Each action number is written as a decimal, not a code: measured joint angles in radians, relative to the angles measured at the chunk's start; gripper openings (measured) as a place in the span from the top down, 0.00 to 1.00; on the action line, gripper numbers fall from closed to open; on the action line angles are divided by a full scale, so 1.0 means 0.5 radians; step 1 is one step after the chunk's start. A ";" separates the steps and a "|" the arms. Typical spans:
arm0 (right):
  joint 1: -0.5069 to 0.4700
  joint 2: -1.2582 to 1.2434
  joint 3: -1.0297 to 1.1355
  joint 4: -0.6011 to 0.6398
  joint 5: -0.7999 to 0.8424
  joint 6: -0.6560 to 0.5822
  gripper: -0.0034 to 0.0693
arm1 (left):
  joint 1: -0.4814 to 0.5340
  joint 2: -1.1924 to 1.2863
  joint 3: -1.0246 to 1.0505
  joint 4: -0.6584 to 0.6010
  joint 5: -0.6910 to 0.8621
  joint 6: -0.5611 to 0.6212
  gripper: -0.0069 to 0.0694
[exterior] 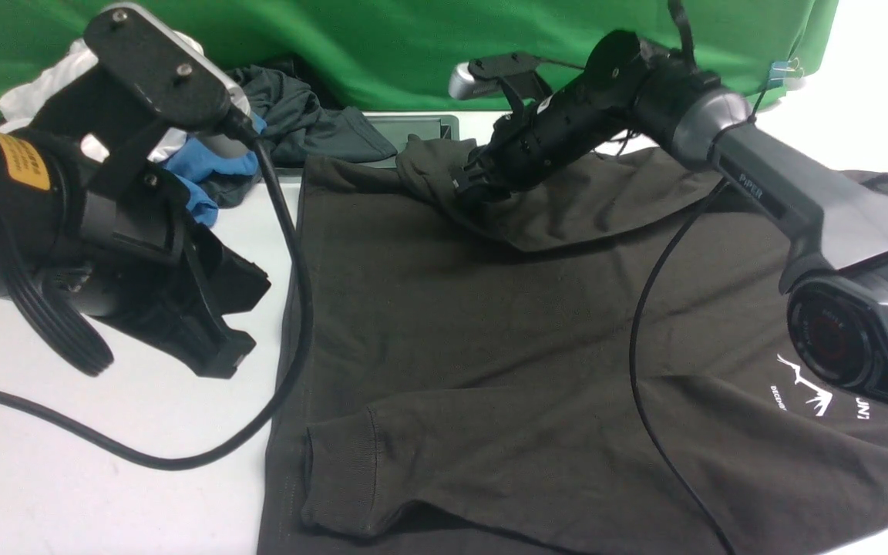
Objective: Fold a long-sleeved shirt on a white desktop.
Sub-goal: 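Fold the left side of the dark shirt inward over its body with the left gripper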
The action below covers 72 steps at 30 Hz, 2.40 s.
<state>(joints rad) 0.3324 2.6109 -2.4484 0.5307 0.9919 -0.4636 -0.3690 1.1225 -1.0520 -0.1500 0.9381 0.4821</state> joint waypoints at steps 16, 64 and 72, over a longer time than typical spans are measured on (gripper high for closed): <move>0.000 -0.119 -0.001 0.029 0.444 -0.035 0.57 | 0.000 0.037 0.000 -0.048 -0.082 0.000 0.89; 0.019 -2.863 2.395 -0.744 0.157 0.636 0.77 | 0.189 2.950 -2.479 -0.682 -0.586 1.027 0.59; 0.019 -2.867 2.395 -0.698 0.157 0.636 0.77 | 0.195 2.977 -2.490 -0.706 -0.623 1.121 0.78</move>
<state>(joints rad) 0.3418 1.1775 -1.2509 0.1817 1.0704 -0.1455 -0.2717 2.6112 -2.2968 -0.5028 0.6267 1.0425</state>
